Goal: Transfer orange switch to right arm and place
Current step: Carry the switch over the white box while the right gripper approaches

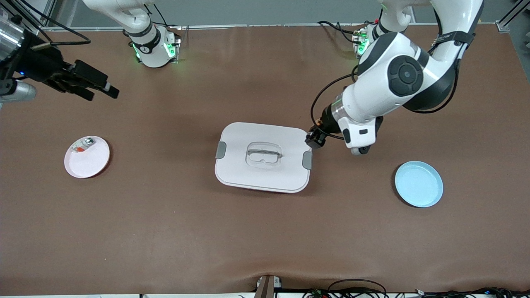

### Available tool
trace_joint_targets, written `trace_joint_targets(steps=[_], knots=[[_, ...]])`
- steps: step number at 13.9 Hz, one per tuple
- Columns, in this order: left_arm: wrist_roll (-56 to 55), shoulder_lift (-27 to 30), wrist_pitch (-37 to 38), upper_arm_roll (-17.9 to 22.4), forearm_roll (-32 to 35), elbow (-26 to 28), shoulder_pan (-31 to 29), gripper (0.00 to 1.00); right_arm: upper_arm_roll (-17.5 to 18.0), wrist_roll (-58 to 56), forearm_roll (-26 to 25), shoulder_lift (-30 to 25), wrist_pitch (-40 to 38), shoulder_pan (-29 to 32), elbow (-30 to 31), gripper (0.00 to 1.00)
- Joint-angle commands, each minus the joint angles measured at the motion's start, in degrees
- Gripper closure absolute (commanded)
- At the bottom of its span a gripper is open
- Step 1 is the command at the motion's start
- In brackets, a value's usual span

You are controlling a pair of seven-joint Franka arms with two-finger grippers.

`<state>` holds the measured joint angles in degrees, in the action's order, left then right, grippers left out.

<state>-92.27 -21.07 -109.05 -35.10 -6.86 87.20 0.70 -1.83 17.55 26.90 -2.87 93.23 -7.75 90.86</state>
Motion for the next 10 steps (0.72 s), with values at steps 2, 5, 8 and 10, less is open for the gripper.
trace_joint_targets(steps=[2, 5, 8, 10], knots=[[-8.1, -2.2, -3.6, -0.1, -1.0, -2.5, 4.0, 0.97, -0.3, 0.6, 7.2, -1.2, 9.1, -2.3, 8.1, 0.0], [-16.1, -2.2, -10.2, -0.1, -1.0, -2.8, 8.1, 0.97, -0.3, 0.8, 10.6, -2.4, 19.3, -6.7, 15.2, 0.0], [-25.0, -2.4, -20.2, -0.1, -1.0, -3.2, 12.7, 0.97, -0.3, 0.8, 18.3, -3.5, 30.7, -12.2, 22.4, 0.0], [-28.9, -2.4, -24.0, -0.1, -1.0, -3.2, 15.3, 0.97, -0.3, -0.2, 19.8, -2.8, 35.4, -15.4, 23.5, 0.0]])
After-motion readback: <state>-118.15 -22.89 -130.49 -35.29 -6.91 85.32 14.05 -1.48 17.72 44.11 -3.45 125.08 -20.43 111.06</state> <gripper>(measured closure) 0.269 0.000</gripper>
